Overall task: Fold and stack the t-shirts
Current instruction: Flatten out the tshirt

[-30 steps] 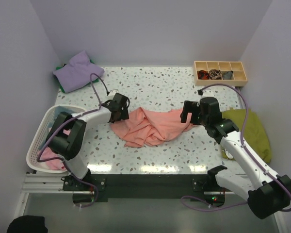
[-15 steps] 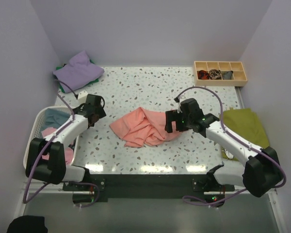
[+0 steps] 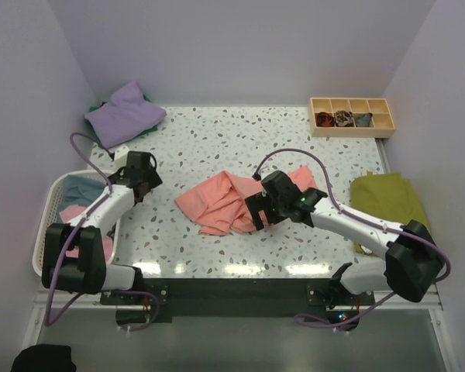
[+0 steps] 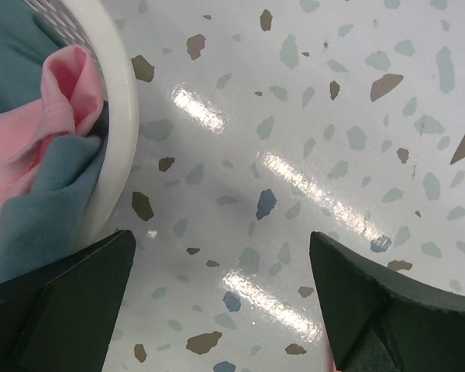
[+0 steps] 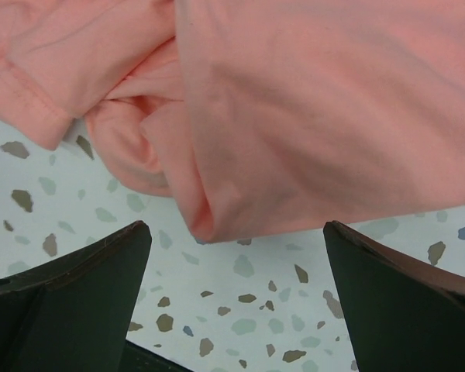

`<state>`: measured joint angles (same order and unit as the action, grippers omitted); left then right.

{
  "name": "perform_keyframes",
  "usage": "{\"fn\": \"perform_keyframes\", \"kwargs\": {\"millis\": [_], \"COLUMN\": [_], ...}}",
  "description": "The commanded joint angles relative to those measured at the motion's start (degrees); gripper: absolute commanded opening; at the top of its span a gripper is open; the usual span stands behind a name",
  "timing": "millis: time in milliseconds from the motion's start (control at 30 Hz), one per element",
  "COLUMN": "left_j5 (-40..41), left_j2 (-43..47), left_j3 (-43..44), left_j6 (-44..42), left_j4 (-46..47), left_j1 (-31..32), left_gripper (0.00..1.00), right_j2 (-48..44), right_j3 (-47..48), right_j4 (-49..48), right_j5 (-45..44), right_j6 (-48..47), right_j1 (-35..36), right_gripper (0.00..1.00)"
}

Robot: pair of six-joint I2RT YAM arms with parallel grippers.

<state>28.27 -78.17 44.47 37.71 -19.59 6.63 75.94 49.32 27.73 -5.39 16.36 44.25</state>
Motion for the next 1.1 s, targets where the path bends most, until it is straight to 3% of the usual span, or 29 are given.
{"fn": "perform_keyframes", "kwargs": {"millis": [0,67,100,167,200,233,367,500,900,933,1000,1033,1067], "left_j5": [-9.86,-14.10,-17.25,-18.60,-18.60,-18.34,-18.87,-22.72,-22.20,-23.16,-26.58,-27.47,-29.31], "left_j2": [6.08,9.33,10.22,11.72,11.64,11.38,8.40,4.18,-10.33,-11.03,-13.23,-14.02,-15.42], "left_j3": [-2.63,-4.03,-4.39,-5.09,-5.18,-4.92,-5.00,-6.15,-5.00,-5.01,-4.74,-4.48,-4.22], "left_j6": [-3.52,-4.31,-4.40,-4.49,-4.49,-4.49,-4.23,-4.14,-5.90,-6.07,-6.25,-6.08,-6.07], "left_j4": [7.53,9.30,10.96,12.03,12.04,11.95,13.08,15.64,18.36,18.71,23.01,23.72,24.94], "left_j1": [-0.83,-0.31,0.91,2.85,5.21,6.36,11.55,12.00,12.79,12.88,13.14,13.32,13.75], "left_gripper": [0.99,0.96,0.94,0.93,0.92,0.93,0.93,0.92,0.90,0.85,0.64,0.39,0.26], "right_j2": [4.37,5.79,7.28,8.78,9.39,10.18,8.18,4.57,-4.74,-4.84,-5.10,-5.10,-5.02], "right_j3": [2.44,3.06,3.50,4.73,5.34,6.39,6.84,6.93,9.39,10.00,10.18,10.18,10.18], "right_j4": [-1.79,-3.19,-3.55,-4.52,-4.52,-4.44,-4.69,-3.91,0.40,1.10,1.19,1.19,1.36], "right_j5": [-8.39,-12.53,-13.41,-14.12,-14.04,-14.21,-14.65,-14.91,-14.91,-14.91,-14.65,-14.39,-14.30], "right_j6": [-1.77,-2.03,-1.86,-1.77,-1.68,-1.25,-0.36,-0.01,-1.24,-1.42,-1.42,-1.59,-1.59], "right_j1": [0.66,0.75,0.75,0.75,0.75,0.75,0.66,0.75,0.75,0.66,0.75,0.75,0.75], "right_gripper": [0.99,0.95,0.80,0.64,0.44,0.37,0.24,0.01,0.01,0.01,0.01,0.01,0.02]}}
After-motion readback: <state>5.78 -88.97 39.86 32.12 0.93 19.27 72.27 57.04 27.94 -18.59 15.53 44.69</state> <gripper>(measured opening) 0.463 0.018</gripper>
